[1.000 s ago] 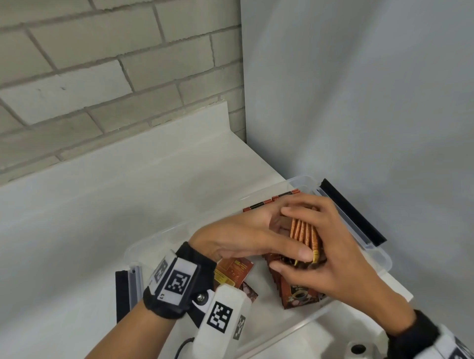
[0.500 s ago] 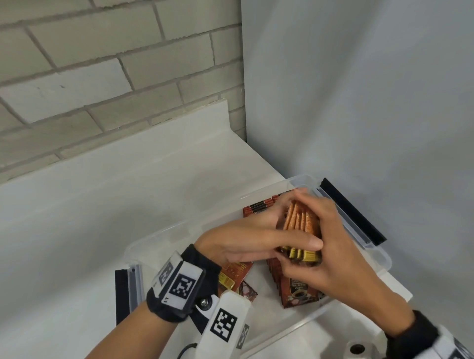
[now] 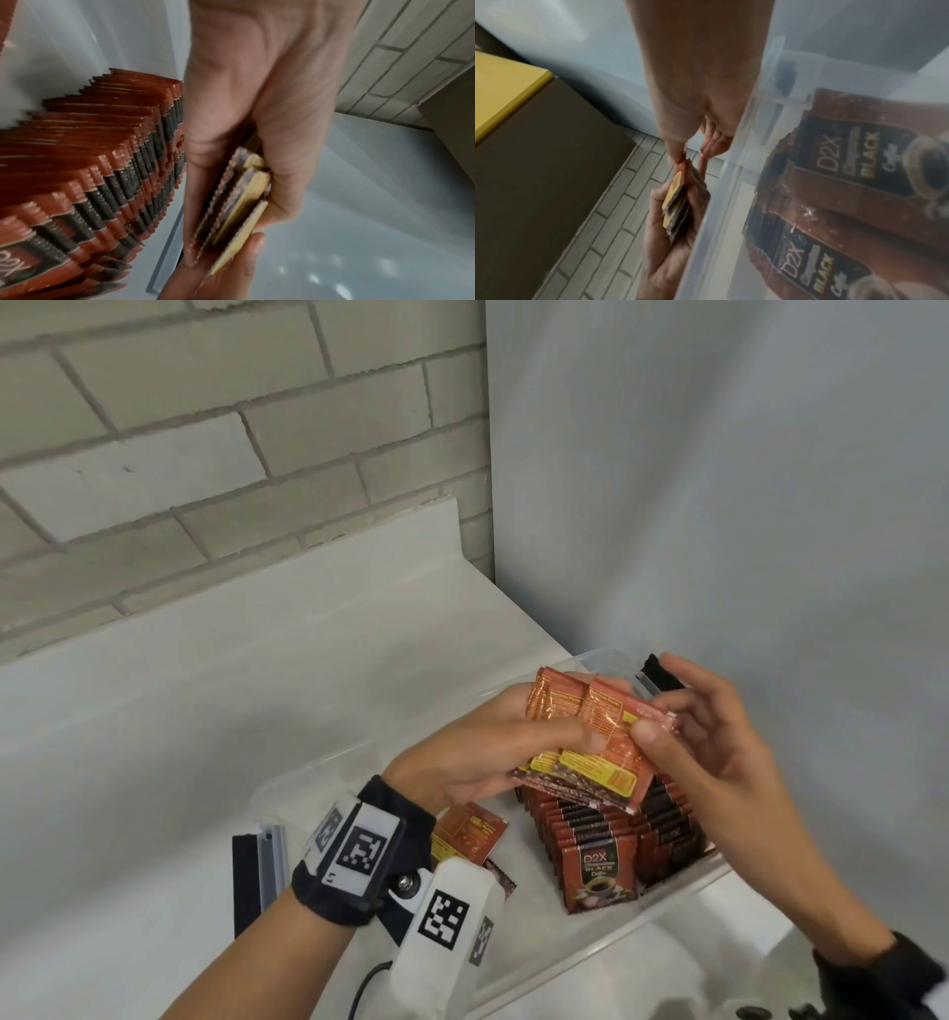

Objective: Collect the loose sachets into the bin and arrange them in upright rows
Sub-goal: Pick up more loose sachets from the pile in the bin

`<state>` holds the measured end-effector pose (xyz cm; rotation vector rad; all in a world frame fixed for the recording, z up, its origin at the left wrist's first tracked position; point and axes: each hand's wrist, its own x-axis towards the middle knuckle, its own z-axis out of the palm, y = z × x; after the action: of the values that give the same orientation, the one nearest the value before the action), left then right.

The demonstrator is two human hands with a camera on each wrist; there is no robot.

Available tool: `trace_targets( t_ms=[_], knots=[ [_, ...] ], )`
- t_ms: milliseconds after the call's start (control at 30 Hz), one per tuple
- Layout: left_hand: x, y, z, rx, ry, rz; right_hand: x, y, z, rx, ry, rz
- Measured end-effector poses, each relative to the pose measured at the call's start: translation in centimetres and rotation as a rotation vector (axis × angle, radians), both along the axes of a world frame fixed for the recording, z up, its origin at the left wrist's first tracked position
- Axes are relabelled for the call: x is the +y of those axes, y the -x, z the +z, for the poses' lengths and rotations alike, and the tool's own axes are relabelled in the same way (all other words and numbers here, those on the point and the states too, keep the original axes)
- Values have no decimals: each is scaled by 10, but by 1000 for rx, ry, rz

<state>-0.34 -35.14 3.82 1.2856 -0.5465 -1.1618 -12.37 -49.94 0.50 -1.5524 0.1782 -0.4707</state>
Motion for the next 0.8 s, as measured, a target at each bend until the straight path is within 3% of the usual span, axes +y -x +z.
trace_targets(
  t_ms=[167, 333, 467, 633, 800],
  knots=[
    [-2, 3, 3, 23, -14, -7, 1, 5, 5, -15, -81, -55],
    [-4, -3, 0, 79, -115, -38, 4, 10, 10, -166, 3, -120],
    [-5, -6, -4, 182, -80, -21, 0, 13, 2, -245, 128, -111],
    [-2, -11, -4, 285, 7, 21, 2, 12, 0, -219, 266, -87],
    [1, -15, -6, 218, 32, 118, 0, 10, -2, -160, 267, -18]
  ],
)
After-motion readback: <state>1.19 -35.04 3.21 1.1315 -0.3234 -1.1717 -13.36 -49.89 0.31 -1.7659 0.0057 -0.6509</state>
